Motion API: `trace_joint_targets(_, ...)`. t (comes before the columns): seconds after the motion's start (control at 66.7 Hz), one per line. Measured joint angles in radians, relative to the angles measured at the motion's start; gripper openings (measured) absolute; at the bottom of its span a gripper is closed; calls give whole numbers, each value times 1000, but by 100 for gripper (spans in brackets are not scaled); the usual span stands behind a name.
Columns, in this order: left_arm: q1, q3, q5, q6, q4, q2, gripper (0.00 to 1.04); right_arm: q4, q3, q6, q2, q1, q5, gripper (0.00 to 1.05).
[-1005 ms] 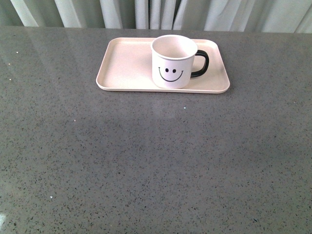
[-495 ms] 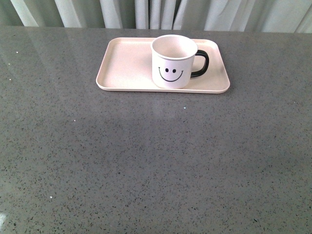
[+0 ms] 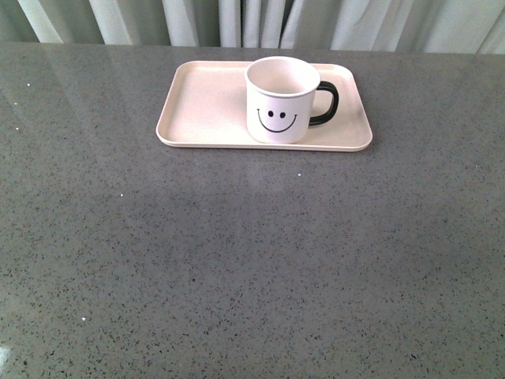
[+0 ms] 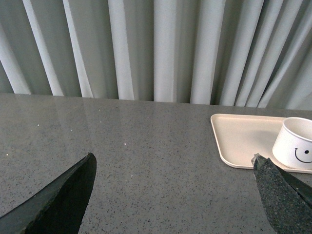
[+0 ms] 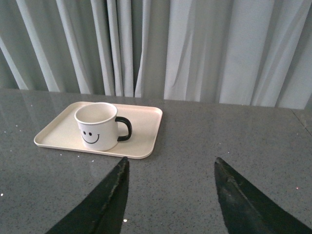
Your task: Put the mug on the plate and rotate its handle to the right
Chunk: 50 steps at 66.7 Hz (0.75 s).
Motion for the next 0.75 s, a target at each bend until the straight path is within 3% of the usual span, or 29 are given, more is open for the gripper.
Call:
trace_joint_targets(0.195, 0, 0, 0, 0, 0, 0, 96, 0, 0, 0, 0, 0, 0, 97)
trace_joint_targets(0.75, 0, 0, 0, 0, 0, 0, 96, 0, 0, 0, 0, 0, 0, 96)
